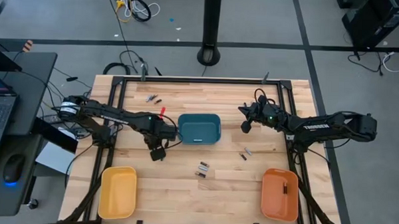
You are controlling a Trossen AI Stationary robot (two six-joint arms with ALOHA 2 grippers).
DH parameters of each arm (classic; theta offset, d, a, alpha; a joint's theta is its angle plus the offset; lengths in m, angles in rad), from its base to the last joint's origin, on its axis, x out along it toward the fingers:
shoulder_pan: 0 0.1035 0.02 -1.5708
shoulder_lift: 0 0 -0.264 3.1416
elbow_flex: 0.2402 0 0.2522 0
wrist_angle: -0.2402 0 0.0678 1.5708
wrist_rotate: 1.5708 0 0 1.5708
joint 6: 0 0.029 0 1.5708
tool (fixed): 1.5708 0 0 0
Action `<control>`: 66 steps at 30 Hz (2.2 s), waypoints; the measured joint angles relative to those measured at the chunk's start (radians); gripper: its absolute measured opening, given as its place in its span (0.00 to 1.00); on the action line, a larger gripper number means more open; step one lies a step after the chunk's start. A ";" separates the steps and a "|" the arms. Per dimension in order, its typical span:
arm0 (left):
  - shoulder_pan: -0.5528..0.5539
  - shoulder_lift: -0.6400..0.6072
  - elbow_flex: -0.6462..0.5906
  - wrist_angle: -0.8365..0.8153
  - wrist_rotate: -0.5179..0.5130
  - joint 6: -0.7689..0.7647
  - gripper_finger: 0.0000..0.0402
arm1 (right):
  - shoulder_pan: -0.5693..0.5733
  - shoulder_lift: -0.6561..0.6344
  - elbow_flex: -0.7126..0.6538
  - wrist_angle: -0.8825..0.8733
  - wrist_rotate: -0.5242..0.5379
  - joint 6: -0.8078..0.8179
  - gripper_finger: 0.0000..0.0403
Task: Sort batteries
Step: Put the black battery into the yellow bin, then put the silver battery into the blue bin
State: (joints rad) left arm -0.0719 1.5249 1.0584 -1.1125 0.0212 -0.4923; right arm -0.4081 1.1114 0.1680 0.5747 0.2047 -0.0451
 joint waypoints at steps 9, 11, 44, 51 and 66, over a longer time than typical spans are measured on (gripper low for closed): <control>-0.152 -0.001 0.265 -0.275 0.138 -0.124 0.08 | 0.000 0.000 0.000 -0.001 0.000 -0.002 0.02; -0.203 -0.002 0.300 -0.322 0.207 -0.174 0.08 | 0.000 0.000 0.000 -0.001 0.000 -0.004 0.02; -0.665 -0.198 -0.274 0.219 0.339 -0.927 0.07 | -0.001 0.000 0.000 0.016 0.000 -0.055 0.02; -0.671 -0.198 -0.292 0.257 0.328 -0.938 0.10 | -0.001 0.000 0.000 0.017 0.000 -0.054 0.02; -0.667 -0.197 -0.292 0.214 0.253 -0.926 0.21 | -0.001 0.000 0.000 0.018 0.000 -0.053 0.02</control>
State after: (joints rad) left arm -0.7391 1.3277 0.7662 -0.8984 0.2744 -1.4180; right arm -0.4091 1.1114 0.1680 0.5926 0.2047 -0.0986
